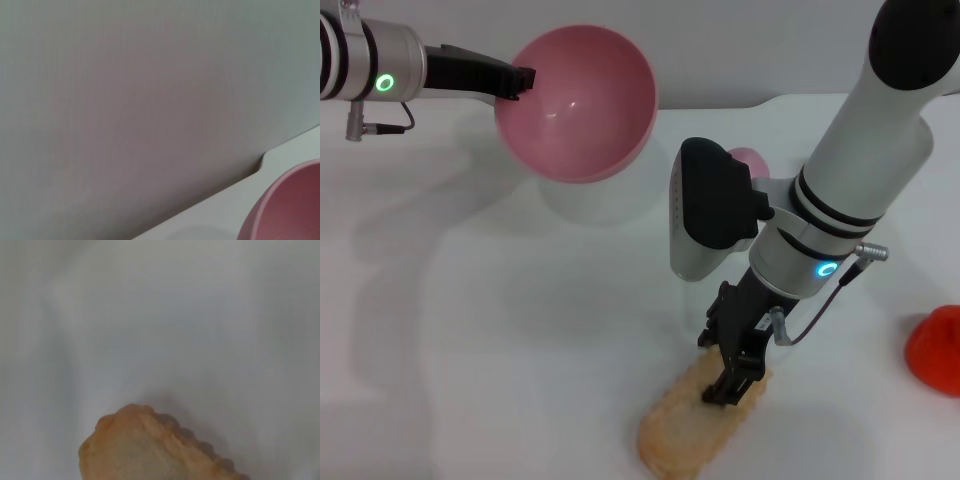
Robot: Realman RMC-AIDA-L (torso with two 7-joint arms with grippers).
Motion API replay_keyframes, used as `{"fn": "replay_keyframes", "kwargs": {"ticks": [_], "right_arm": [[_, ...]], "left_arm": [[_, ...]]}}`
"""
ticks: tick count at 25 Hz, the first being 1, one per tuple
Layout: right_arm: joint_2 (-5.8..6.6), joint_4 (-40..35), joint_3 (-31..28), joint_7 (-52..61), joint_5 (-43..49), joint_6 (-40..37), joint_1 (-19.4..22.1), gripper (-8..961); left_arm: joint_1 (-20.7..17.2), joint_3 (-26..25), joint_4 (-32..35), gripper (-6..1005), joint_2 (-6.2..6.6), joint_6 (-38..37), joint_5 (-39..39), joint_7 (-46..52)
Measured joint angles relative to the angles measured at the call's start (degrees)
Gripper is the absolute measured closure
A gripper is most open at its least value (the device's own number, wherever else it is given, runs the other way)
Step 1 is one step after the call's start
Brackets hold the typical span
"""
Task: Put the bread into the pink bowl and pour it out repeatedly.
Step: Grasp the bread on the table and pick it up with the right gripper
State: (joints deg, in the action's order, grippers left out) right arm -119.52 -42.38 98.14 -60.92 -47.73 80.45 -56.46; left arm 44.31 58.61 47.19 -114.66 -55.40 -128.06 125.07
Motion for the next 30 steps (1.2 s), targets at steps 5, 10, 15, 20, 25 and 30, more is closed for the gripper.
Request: {"fn": "replay_keyframes", "kwargs": {"ticks": [5, 10, 15, 20, 25, 30], "right_arm": [[0.19, -0.08, 0.02, -0.2, 0.28, -1.01, 0.13, 325], [0.27, -0.01, -0.1, 0.13, 1.95, -3.45, 0.25, 355], [0.36, 0.06, -0.53, 0.26, 3.2, -4.92, 0.43, 386], [0.36, 0.1, -0.48, 0.29, 3.29, -5.08, 0.42, 428], [0.34, 0.11, -0.37, 0.3, 3.34, -5.16, 0.41, 470], [0.34, 0.07, -0.29, 0.32, 3.36, -5.19, 0.34, 532]], "left_arm": [[-0.07, 0.0, 0.0, 943, 0.0, 0.18, 0.0, -0.04], [-0.22, 0.0, 0.0, 942, 0.04, 0.36, 0.0, -0.12], [-0.26, 0.0, 0.0, 942, 0.07, 0.38, 0.01, -0.15], [-0.28, 0.0, 0.0, 942, 0.16, 0.39, 0.01, -0.17], [-0.28, 0.0, 0.0, 942, 0.18, 0.39, 0.01, -0.18], [-0.32, 0.0, 0.0, 942, 0.17, 0.39, 0.01, -0.18]]}}
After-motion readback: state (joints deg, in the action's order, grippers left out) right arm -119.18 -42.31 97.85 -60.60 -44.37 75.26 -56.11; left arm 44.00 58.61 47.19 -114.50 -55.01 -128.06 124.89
